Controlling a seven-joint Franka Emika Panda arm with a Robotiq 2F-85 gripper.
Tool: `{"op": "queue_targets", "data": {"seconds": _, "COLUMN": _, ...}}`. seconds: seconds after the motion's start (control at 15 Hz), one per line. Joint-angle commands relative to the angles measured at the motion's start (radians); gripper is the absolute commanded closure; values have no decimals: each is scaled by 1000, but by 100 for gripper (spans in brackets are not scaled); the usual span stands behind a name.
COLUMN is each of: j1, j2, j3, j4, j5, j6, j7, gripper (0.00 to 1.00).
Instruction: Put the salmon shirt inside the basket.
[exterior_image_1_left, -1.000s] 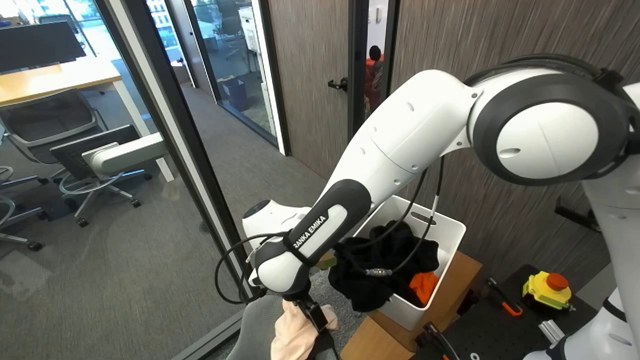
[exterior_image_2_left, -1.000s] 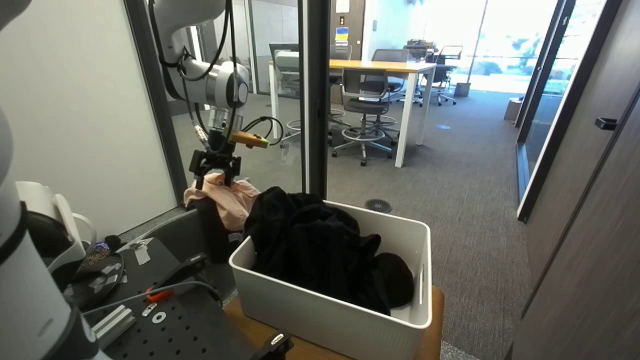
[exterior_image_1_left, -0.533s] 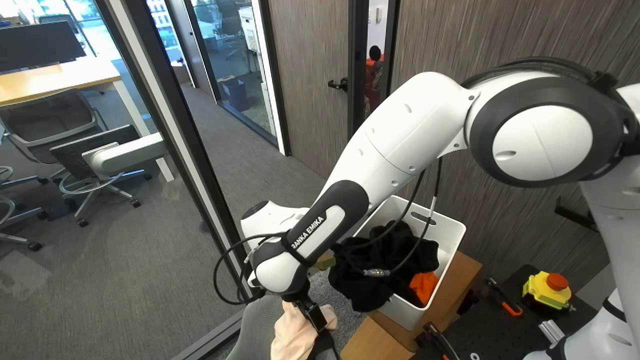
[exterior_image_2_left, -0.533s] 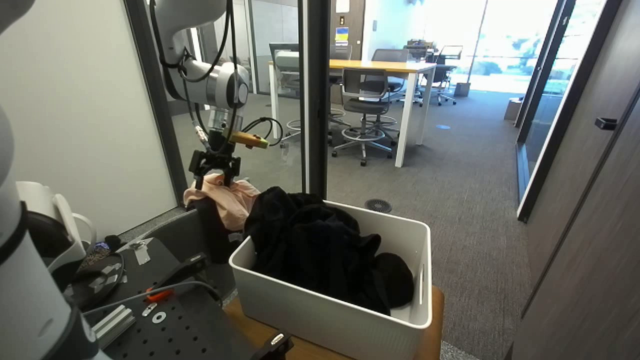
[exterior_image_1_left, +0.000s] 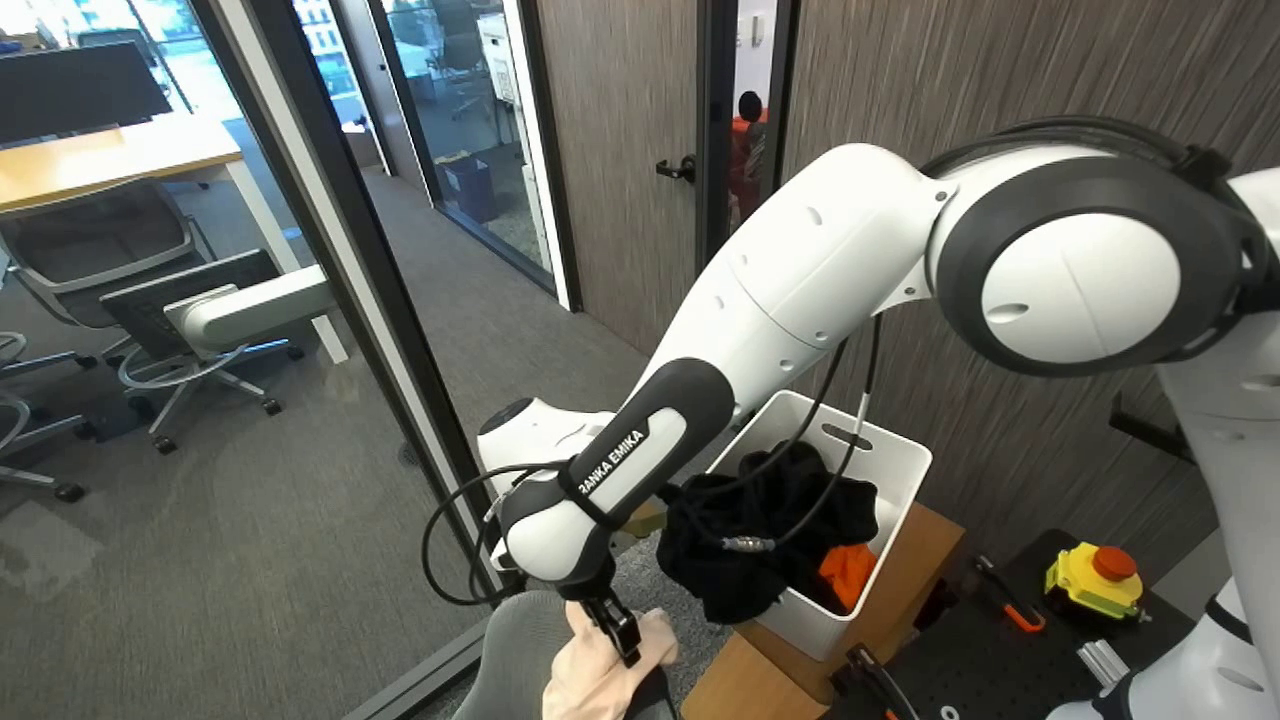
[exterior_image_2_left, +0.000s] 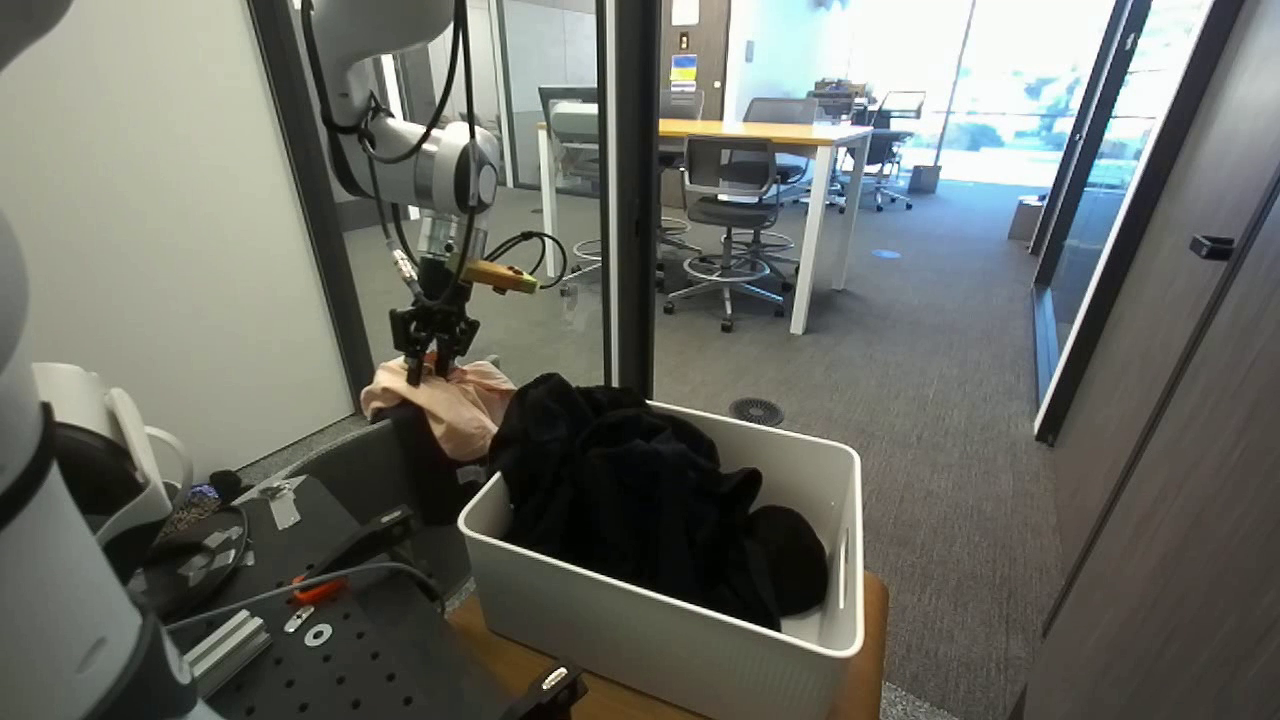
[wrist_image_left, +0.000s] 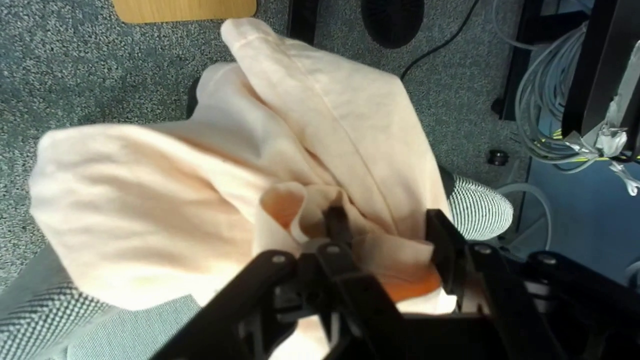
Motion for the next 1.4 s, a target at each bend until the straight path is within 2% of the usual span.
{"op": "queue_targets", "data": {"seconds": 0.0, "j1": 4, "j2": 22, "j3": 6, "j4": 38, "j5": -1, "j6": -33, "j7": 8, "gripper": 87}}
{"op": "queue_targets", "data": {"seconds": 0.2, "j1": 4, "j2": 28, "j3": 6, "j4": 43, "j5": -2, "j6": -35, "j7": 8, "gripper": 97}}
{"op": "queue_targets", "data": {"seconds": 0.33, "j1": 4, "j2": 31, "j3": 6, "j4": 46, "j5": -2, "j6": -39, "j7": 8, "gripper": 93}}
{"op": "queue_targets", "data": {"seconds": 0.67, "j1": -1, "j2": 35, "j3": 7, "j4": 63, "j5": 6, "j6": -69, "j7": 6, "gripper": 92}}
{"op": "queue_targets", "data": {"seconds": 0.87, "j1": -29, "j2": 6, "j3": 13, "j4": 97, "j5": 38, "j6": -196, "j7": -7, "gripper": 93}}
{"op": "queue_targets", "data": {"seconds": 1.33, "j1": -95, "j2": -95, "j3": -19, "j4": 201, "j5": 99, "j6": -510, "j7": 3, "gripper": 93}}
